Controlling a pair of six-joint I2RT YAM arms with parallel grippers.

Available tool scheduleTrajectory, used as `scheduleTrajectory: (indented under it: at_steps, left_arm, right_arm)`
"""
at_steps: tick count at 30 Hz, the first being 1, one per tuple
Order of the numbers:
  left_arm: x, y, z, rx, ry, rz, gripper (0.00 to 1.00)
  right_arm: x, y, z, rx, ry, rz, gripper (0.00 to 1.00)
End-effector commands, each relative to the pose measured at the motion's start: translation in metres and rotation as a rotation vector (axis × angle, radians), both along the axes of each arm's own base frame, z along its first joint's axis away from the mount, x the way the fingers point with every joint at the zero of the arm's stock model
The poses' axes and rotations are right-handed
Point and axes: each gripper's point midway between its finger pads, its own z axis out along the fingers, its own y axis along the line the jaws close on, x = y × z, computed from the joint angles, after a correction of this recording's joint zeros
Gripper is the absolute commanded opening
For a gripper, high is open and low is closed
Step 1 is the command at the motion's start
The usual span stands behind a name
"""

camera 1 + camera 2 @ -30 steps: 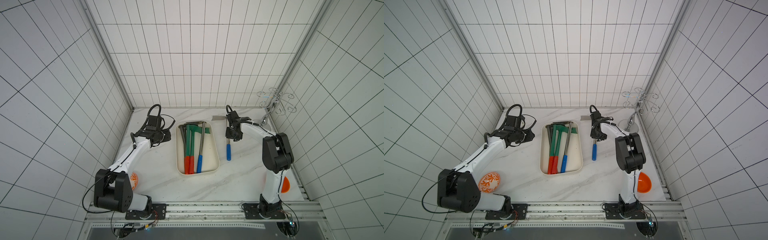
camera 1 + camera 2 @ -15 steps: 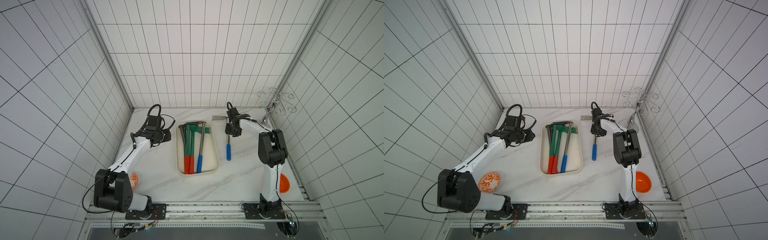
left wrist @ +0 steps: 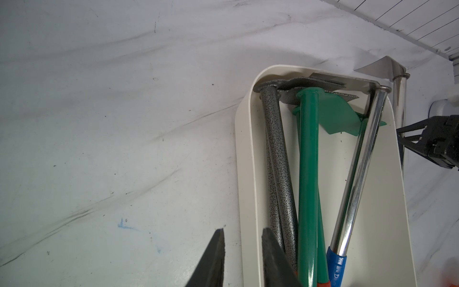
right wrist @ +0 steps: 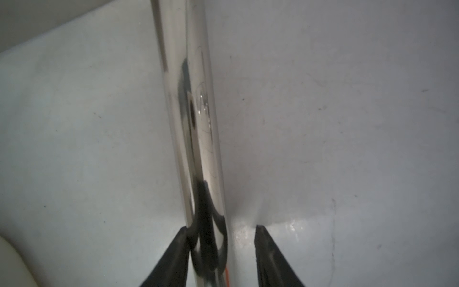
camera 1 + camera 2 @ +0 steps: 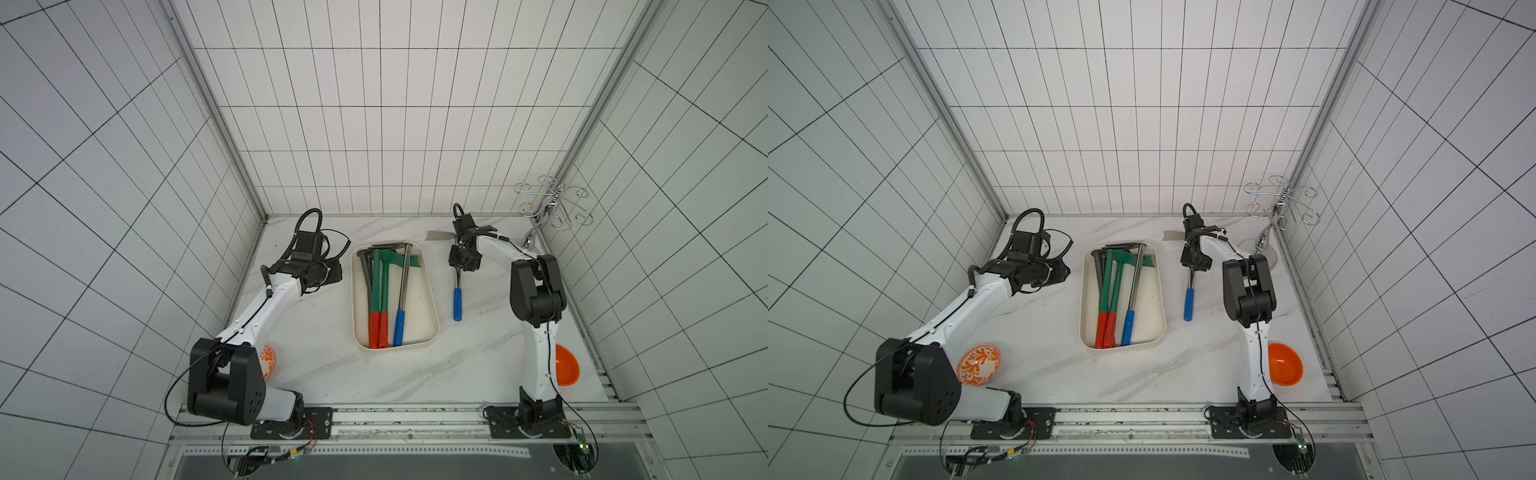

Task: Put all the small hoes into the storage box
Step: Pick up the hoe from the center of the board.

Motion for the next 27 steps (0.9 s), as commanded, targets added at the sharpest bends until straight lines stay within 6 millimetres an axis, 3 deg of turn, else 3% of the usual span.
scheduleTrajectory:
  at_steps: [1,27]
  left_arm:
    - [0.002,0.001,0.009,-0.003,-0.034,-0.005,0.29]
    - [0.004,0.0,0.008,-0.004,-0.032,-0.006,0.29]
  right_arm:
    - [0.019,0.0,0.013,0.014,-0.031,-0.002,0.43]
    - [0.021,0.005,0.019,0.042,-0.063,0.043,0.29]
